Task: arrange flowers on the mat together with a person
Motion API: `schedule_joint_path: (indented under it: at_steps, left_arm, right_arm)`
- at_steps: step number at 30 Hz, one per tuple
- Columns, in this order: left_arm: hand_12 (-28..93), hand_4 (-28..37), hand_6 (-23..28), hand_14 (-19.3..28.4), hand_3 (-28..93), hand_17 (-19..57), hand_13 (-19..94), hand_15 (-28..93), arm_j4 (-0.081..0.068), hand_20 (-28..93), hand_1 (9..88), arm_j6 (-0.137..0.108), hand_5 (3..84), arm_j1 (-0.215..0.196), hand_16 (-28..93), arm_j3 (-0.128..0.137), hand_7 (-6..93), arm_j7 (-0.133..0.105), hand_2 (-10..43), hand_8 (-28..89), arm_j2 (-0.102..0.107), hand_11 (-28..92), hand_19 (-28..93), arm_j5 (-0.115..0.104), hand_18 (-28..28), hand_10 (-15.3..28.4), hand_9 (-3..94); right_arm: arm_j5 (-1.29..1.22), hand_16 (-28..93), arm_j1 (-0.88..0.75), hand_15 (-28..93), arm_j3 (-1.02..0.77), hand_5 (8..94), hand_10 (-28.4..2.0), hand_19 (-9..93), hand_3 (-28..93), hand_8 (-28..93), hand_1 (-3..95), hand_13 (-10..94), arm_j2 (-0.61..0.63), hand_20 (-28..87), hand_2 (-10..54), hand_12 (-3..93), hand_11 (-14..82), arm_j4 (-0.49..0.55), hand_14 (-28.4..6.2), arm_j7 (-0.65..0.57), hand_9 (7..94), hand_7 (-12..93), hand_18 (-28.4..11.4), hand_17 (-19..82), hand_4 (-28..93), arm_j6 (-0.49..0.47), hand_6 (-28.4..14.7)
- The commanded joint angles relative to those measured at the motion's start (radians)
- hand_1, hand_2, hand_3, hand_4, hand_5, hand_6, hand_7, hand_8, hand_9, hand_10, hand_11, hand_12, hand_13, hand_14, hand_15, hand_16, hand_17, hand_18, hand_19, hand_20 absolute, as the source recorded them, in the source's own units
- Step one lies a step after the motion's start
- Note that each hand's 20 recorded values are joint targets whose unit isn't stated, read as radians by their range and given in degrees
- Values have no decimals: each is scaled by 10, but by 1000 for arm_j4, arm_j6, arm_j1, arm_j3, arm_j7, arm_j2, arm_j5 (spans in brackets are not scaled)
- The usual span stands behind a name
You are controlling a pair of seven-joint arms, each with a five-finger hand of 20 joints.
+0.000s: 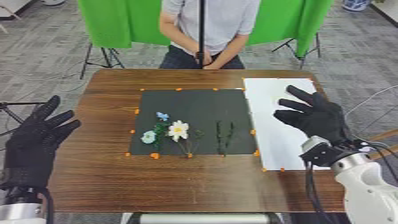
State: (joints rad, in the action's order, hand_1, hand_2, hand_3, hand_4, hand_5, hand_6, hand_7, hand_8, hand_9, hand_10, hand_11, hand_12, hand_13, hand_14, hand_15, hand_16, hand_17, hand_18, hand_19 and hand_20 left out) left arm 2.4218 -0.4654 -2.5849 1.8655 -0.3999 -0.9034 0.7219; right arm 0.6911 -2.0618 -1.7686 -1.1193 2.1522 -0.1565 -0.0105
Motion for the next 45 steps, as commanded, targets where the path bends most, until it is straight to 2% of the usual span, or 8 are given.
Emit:
schedule_joint_path:
  at_steps: [1, 4, 7, 13, 21, 25, 31, 45]
  left_arm:
    - [89, -283, 55, 268, 763, -106, 222, 532, -4, 100, 171, -25, 331, 4, -107, -26, 125, -20, 75, -102, 23, 240, 479, -20, 210, 190, 326]
    - [89, -283, 55, 268, 763, -106, 223, 534, -9, 100, 171, -19, 331, 21, -108, -43, 127, -13, 76, -103, 26, 242, 480, -16, 210, 190, 325]
    - [90, -283, 56, 268, 764, -105, 223, 535, -15, 100, 172, -28, 331, 28, -109, -63, 127, -29, 76, -103, 46, 244, 480, -28, 209, 191, 326]
    - [89, -283, 56, 268, 765, -105, 223, 538, -19, 100, 173, -29, 332, 39, -112, -78, 127, -26, 76, -104, 51, 246, 480, -27, 209, 192, 326]
    - [90, -283, 57, 268, 765, -104, 224, 539, -21, 100, 176, -37, 331, 39, -113, -86, 129, -43, 77, -104, 62, 250, 482, -38, 209, 193, 327]
    - [90, -283, 57, 268, 766, -104, 223, 540, -22, 100, 177, -31, 332, 46, -113, -89, 129, -31, 76, -104, 54, 251, 483, -29, 209, 194, 328]
    - [90, -283, 59, 268, 767, -104, 224, 541, -19, 100, 178, -44, 333, 38, -113, -92, 130, -48, 77, -103, 65, 254, 484, -44, 209, 195, 328]
    - [90, -283, 62, 268, 769, -104, 224, 543, -19, 98, 183, -43, 335, 45, -114, -95, 137, -35, 76, -104, 53, 258, 485, -37, 209, 196, 329]
  right_arm:
    - [30, 82, -22, 462, 6, 468, -177, 550, 762, -107, 236, 402, -21, 136, 69, 144, 150, -9, -192, 35, 477, 123, -206, 109, -254, -23, -17]
    - [38, 81, -13, 463, 7, 467, -177, 550, 763, -107, 237, 401, -18, 139, 69, 144, 149, -9, -192, 35, 477, 123, -206, 108, -254, -23, -16]
    - [56, 81, 0, 464, 11, 466, -176, 549, 763, -107, 238, 401, -9, 142, 69, 145, 150, -15, -190, 44, 477, 123, -206, 108, -255, -44, -15]
    - [58, 82, 21, 465, 17, 465, -174, 547, 764, -107, 238, 400, -2, 147, 69, 144, 149, -19, -190, 33, 477, 124, -206, 107, -255, -44, -13]
    - [56, 83, 36, 466, 34, 464, -174, 546, 764, -108, 237, 402, 4, 152, 68, 145, 148, -26, -188, 29, 478, 125, -205, 106, -255, -40, -11]
    - [56, 84, 31, 469, 36, 464, -174, 545, 765, -108, 237, 404, 4, 154, 68, 146, 150, -24, -188, 27, 480, 126, -204, 106, -256, -29, -11]
    - [55, 84, 33, 477, 39, 467, -174, 547, 763, -108, 237, 405, 5, 157, 69, 145, 152, -25, -188, 21, 482, 125, -204, 107, -256, -31, -12]
    - [59, 80, 32, 485, 36, 471, -174, 551, 761, -109, 237, 407, 1, 159, 71, 144, 156, -24, -188, 8, 485, 127, -201, 108, -254, -29, -12]
